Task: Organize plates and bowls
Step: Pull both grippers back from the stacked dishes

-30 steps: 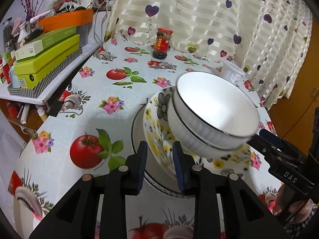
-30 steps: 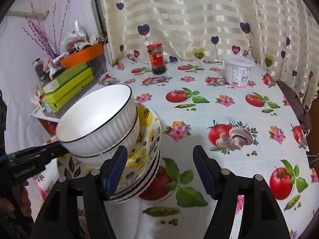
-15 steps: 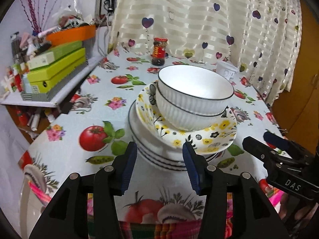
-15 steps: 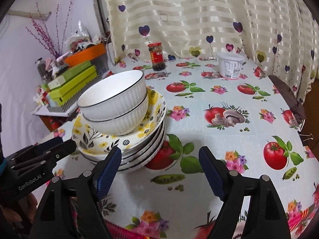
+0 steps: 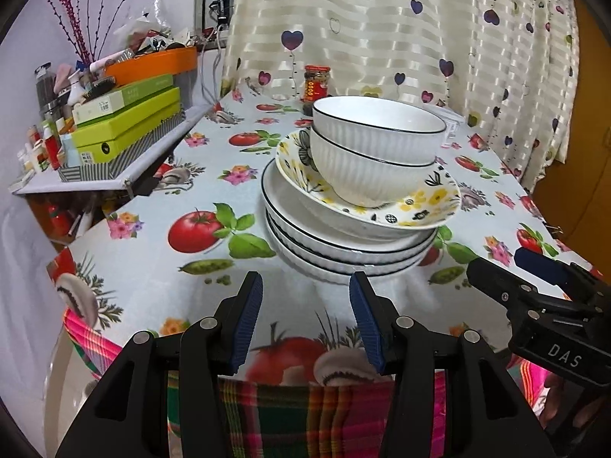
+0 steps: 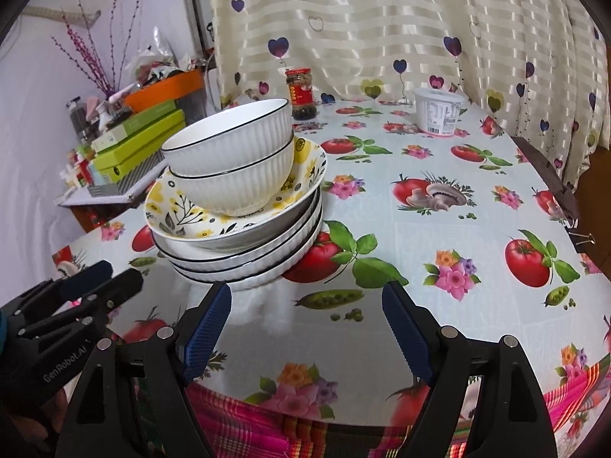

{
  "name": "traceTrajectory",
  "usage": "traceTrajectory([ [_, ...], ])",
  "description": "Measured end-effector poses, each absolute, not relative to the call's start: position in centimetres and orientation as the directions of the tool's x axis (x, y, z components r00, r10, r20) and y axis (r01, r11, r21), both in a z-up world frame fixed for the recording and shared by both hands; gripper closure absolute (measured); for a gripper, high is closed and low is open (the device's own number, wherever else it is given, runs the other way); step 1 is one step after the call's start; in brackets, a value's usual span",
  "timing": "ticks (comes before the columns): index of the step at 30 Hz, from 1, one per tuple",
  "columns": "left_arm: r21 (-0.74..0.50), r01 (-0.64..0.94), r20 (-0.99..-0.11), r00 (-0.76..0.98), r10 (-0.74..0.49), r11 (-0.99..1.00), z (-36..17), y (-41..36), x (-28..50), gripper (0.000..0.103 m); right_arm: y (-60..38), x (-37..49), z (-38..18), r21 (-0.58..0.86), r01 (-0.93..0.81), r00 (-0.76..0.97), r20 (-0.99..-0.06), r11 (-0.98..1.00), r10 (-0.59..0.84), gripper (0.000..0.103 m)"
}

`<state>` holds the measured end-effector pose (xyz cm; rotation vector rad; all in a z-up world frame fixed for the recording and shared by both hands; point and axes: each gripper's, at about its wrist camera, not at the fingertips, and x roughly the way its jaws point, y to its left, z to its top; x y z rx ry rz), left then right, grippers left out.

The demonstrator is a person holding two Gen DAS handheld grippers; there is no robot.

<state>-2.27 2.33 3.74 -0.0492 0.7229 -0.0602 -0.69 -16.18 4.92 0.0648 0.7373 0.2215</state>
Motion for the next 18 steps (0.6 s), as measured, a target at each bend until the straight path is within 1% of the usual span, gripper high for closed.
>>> traceTrajectory([
  [8,-0.089,0.033,-0.655,0.751,-0.083,0.995,4.0,2.4,-3.0,0.054,-16.1,-1.8,5.4,0.129,-0.167,0.737,-0.642,0.977,0.211,0.02],
  [9,-0.083,0.03,-0.655,0.752,-0.077,0.996,4.0,2.3,-3.1,0.054,-16.1,-1.8,5.4,0.129,-0.166,0.737,-0.642,0.978,0.21,0.02],
  [13,0.008,-0.005,-0.65,0.76,0.009,1.0,4.0,1.5,-3.6,0.054,-16.2,-2.0,5.2,0.132,-0.159,0.735,-0.646,0.978,0.207,0.02],
  [16,-0.012,0.018,-0.656,0.754,-0.021,1.0,3.8,1.4,-3.7,0.054,-16.3,-2.1,4.9,0.132,-0.149,0.732,-0.652,0.98,0.198,0.02],
  [18,-0.003,0.015,-0.661,0.75,-0.013,1.0,3.6,1.2,-3.7,0.054,-16.3,-2.2,4.8,0.132,-0.143,0.731,-0.654,0.981,0.195,0.02],
])
